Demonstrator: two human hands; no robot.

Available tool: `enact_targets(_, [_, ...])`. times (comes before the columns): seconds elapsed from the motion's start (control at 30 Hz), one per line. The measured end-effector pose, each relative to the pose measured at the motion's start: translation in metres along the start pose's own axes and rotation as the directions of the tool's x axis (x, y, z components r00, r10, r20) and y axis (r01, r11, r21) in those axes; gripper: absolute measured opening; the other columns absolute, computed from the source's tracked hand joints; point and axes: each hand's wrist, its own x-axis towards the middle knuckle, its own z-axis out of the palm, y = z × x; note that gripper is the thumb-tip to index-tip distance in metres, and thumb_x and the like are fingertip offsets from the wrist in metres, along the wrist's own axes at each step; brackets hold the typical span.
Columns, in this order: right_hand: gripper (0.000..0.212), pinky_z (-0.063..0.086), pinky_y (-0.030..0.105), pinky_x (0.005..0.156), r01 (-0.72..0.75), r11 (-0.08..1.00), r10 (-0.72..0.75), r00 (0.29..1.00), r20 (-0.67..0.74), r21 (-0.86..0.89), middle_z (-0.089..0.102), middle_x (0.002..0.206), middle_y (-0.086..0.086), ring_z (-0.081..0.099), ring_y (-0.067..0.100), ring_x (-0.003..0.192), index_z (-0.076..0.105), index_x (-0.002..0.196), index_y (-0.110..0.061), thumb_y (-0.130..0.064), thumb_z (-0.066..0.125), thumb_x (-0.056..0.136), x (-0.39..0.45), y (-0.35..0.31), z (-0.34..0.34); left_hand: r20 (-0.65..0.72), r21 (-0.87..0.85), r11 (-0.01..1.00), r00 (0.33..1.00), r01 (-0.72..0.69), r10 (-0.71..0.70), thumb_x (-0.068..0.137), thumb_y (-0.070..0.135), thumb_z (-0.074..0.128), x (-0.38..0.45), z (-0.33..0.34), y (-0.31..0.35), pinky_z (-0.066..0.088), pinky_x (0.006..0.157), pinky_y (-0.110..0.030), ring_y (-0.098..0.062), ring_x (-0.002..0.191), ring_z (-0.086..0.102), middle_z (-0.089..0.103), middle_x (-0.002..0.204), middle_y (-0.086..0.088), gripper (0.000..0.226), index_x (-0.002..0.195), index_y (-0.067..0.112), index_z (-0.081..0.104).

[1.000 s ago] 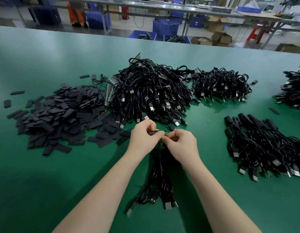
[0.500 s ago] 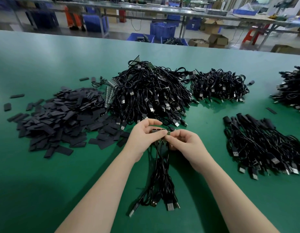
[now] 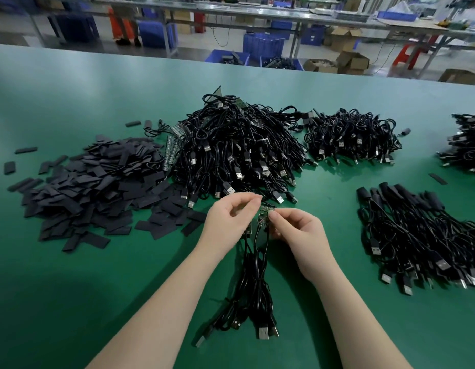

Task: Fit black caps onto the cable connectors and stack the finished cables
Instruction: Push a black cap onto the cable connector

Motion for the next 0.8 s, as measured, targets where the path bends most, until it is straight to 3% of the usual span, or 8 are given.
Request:
enact_targets(0.07, [0.004,0.050,0.018,0.064,0.019,1.000,-0.019,1.000,-0.019,-0.004,0.070,0.070,-0.004,0.061,0.006,0.062,0.076,0.089,-0.017,-0.015,0.072,0.089,0.000,0.002,0.000,0.014,0.097,0.993,0.998,-0.060,0.059,0.081,0.056,0.061,-0.002,0.002,0.002,0.051,0.087,-0.023,0.001,0.099,0.063,0.070,0.101,0.022,0.022,0.092,0.042,0.073])
enact_targets(0.2, [0.007,0.050,0.018,0.062,0.044,0.999,-0.043,0.998,-0.047,0.025,0.069,0.070,-0.004,0.059,0.006,0.060,0.074,0.093,-0.016,-0.011,0.072,0.089,-0.002,0.002,0.002,0.083,0.088,0.996,0.996,-0.019,0.011,0.077,0.046,0.074,-0.003,-0.001,0.008,0.054,0.089,-0.030,0.001,0.093,0.068,0.073,0.094,0.020,0.015,0.091,0.041,0.073])
enact_targets(0.33, [0.016,0.050,0.022,0.063,0.080,0.997,-0.079,0.994,-0.076,0.010,0.067,0.070,0.001,0.057,0.011,0.063,0.077,0.085,-0.028,-0.013,0.072,0.089,-0.004,0.000,0.002,0.068,0.215,0.975,0.997,-0.059,0.045,0.079,0.037,0.077,-0.003,-0.005,0.009,0.049,0.087,-0.017,0.009,0.092,0.064,0.070,0.091,0.029,0.014,0.088,0.045,0.071])
enact_targets(0.4, [0.012,0.052,0.024,0.066,0.095,0.995,-0.096,0.991,-0.090,-0.013,0.069,0.073,0.001,0.059,0.013,0.067,0.078,0.086,-0.025,-0.015,0.073,0.088,-0.005,0.000,0.002,0.064,0.248,0.967,0.997,-0.058,0.043,0.079,0.036,0.077,-0.004,-0.005,0.011,0.046,0.083,-0.009,0.011,0.090,0.063,0.069,0.089,0.031,0.014,0.088,0.044,0.070])
enact_targets(0.57, [0.006,0.051,0.015,0.066,0.129,0.971,-0.164,0.972,-0.167,-0.202,0.075,0.077,-0.008,0.067,0.002,0.069,0.076,0.084,-0.025,-0.019,0.077,0.084,-0.005,0.001,0.004,0.025,0.319,0.944,0.997,-0.077,0.073,0.083,0.027,0.075,-0.010,0.003,0.013,0.040,0.075,0.000,0.016,0.086,0.059,0.064,0.081,0.038,0.026,0.080,0.049,0.061])
enact_targets(0.63, [0.006,0.051,0.015,0.066,0.142,0.962,-0.185,0.967,-0.177,-0.231,0.074,0.077,-0.008,0.067,0.005,0.070,0.076,0.084,-0.024,-0.018,0.077,0.085,-0.004,0.002,0.004,0.013,0.347,0.934,0.997,-0.079,0.079,0.083,0.031,0.074,-0.011,0.006,0.013,0.041,0.084,-0.007,0.018,0.086,0.058,0.064,0.077,0.037,0.023,0.080,0.050,0.061])
enact_targets(0.7, [0.007,0.054,0.018,0.068,0.148,0.960,-0.192,0.966,-0.172,-0.239,0.074,0.078,-0.006,0.068,0.009,0.072,0.075,0.084,-0.023,-0.017,0.076,0.086,-0.004,0.002,0.004,0.006,0.384,0.921,0.997,-0.072,0.075,0.082,0.036,0.073,-0.010,0.006,0.014,0.041,0.100,-0.029,0.017,0.089,0.057,0.065,0.071,0.032,0.010,0.084,0.045,0.068])
enact_targets(0.8, [0.009,0.053,0.018,0.067,0.152,0.960,-0.195,0.966,-0.171,-0.237,0.075,0.078,-0.007,0.068,0.008,0.071,0.075,0.083,-0.025,-0.016,0.077,0.085,-0.004,0.003,0.004,0.017,0.408,0.912,0.999,-0.047,0.044,0.081,0.040,0.074,-0.009,0.004,0.017,0.041,0.104,-0.040,0.015,0.087,0.060,0.062,0.069,0.032,0.008,0.089,0.037,0.073])
